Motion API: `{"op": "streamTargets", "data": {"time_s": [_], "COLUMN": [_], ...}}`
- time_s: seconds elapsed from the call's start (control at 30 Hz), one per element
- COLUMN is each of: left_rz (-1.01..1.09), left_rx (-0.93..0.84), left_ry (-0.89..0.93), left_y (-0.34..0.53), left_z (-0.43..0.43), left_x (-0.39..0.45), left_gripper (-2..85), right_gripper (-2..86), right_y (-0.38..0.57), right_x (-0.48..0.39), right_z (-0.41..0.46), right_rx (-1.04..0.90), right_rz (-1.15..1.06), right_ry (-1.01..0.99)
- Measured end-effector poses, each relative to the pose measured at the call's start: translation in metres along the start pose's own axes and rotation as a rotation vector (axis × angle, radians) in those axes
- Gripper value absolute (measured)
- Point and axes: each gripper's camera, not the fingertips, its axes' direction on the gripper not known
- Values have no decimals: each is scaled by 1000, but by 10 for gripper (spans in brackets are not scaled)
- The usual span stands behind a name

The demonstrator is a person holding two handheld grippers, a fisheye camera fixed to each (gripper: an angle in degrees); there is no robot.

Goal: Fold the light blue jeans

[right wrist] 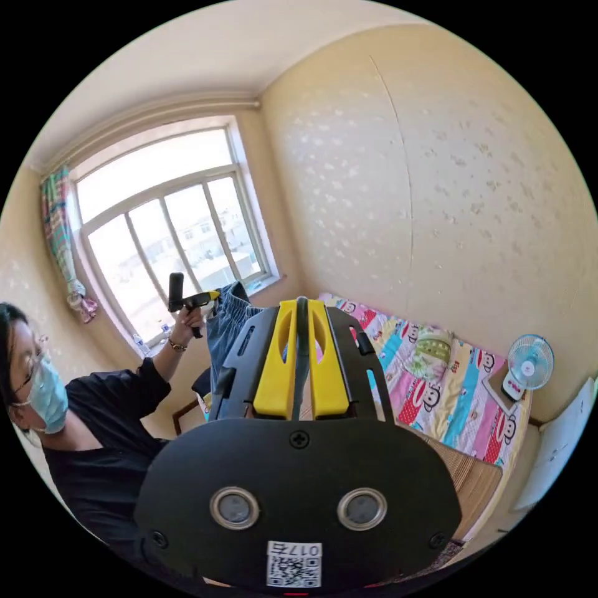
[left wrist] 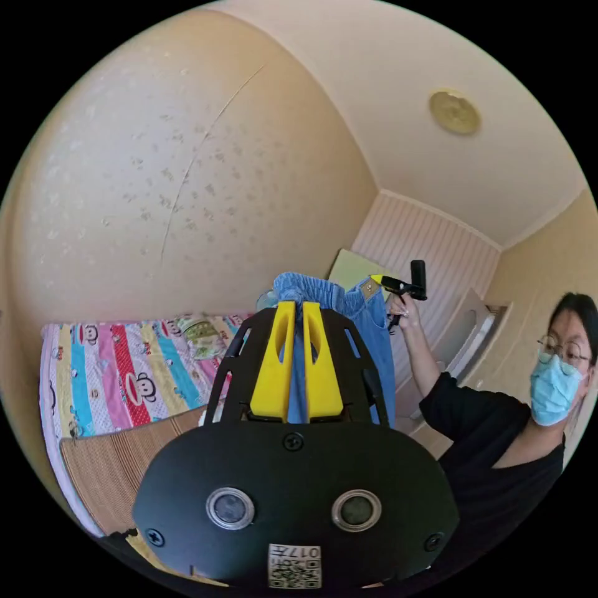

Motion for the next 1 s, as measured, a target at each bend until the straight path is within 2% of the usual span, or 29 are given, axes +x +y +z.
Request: {"op": "streamTargets", "data": {"time_s": [0.07, 0.1, 0.17, 0.3, 0.37, 0.4, 0.47, 0.5, 0.53, 0.63, 0.73, 0.83, 0.93, 1.0], "left_rz": [-170, -217, -386, -426, -372, -364, -392, -403, -438, -549, -588, -530, -573, -645], "left_rx": [8, -8, -118, -157, -339, -404, -647, -700, -795, -914, -912, -966, -1041, -951], "left_ry": [-96, -110, -131, -321, -361, -364, -413, -418, -418, -405, -410, -550, -685, -739], "left_y": [-30, -39, -64, -40, 26, 51, 168, 199, 259, 376, 443, 489, 541, 564], "left_z": [65, 82, 139, 170, 203, 211, 231, 232, 231, 208, 175, 153, 140, 125], "left_x": [-82, -104, -191, -259, -290, -297, -325, -330, -339, -343, -329, -315, -306, -289], "left_gripper": [10, 12, 32, 44, 44, 44, 38, 36, 33, 32, 32, 32, 21, 3], "right_gripper": [27, 26, 24, 15, 12, 9, 7, 7, 6, 5, 5, 6, 6, 6], "right_y": [-24, -39, -53, 4, 61, 106, 183, 243, 275, 462, 563, 671, 725, 779], "right_x": [64, 101, 156, 250, 278, 293, 315, 327, 331, 326, 311, 287, 277, 281], "right_z": [55, 89, 137, 206, 240, 270, 322, 357, 372, 426, 423, 382, 343, 298], "right_rx": [-17, -28, -43, 53, 22, -53, -243, -396, -461, -773, -860, -872, -906, -1000], "right_rz": [96, 142, 227, 337, 333, 304, 277, 283, 282, 260, 302, 350, 298, 281], "right_ry": [9, 77, 164, 179, 145, 112, 80, 72, 65, -23, -97, -172, -47, 91]}}
